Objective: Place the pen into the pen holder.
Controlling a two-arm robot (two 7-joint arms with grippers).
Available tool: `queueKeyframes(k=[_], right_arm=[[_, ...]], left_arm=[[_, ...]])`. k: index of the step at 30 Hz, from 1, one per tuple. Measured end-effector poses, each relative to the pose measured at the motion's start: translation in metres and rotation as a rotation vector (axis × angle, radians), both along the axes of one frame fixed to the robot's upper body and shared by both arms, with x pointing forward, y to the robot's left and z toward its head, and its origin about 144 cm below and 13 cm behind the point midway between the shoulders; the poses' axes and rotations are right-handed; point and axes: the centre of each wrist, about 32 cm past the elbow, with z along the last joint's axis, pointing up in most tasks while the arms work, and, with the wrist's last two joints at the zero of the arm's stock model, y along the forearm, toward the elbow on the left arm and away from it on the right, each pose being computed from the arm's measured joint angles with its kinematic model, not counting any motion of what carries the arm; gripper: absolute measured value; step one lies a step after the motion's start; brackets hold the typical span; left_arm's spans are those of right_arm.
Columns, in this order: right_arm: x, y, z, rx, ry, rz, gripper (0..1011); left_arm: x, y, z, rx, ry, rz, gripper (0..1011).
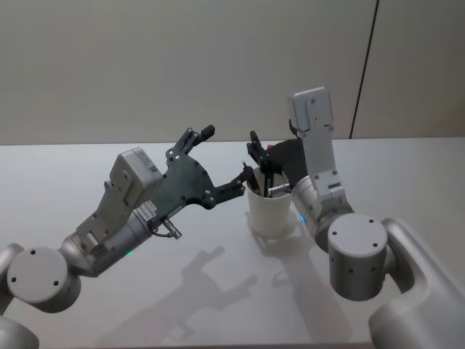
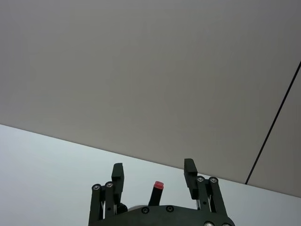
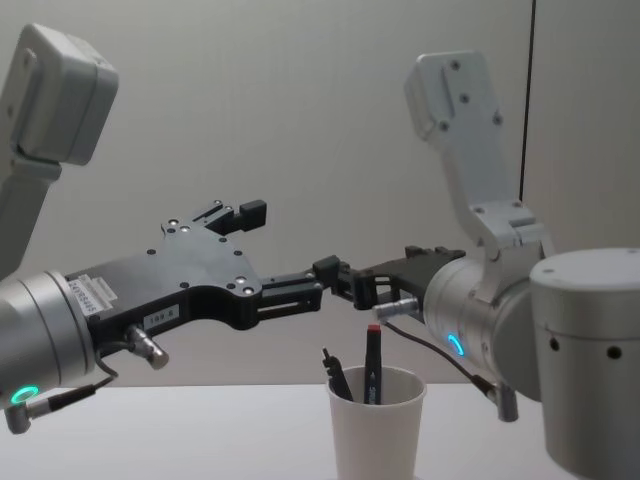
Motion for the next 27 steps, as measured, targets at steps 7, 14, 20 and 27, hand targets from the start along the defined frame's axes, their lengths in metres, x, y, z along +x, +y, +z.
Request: queueKeyframes(k=[7, 14, 20, 27], right_arm=[[0.0, -0.001, 0.0, 0.002, 0.002, -0.002, 939], [0.0, -0.003, 0.001, 0.009, -0.002, -0.004, 1001], [-0.003, -0.008, 0.002, 0.024, -0.015, -0.013, 1002], [-0.008, -0.016, 0.004, 0.048, -0.04, -0.031, 1001]], left_arm=[[0.0, 0.0, 0.0, 0.0, 0.0, 0.0, 1004], [0.0, 0.0, 0.0, 0.0, 0.0, 0.0, 1004], [0.0, 0.0, 0.0, 0.0, 0.0, 0.0, 1004], [0.0, 0.0, 0.0, 0.0, 0.0, 0.0, 1004]])
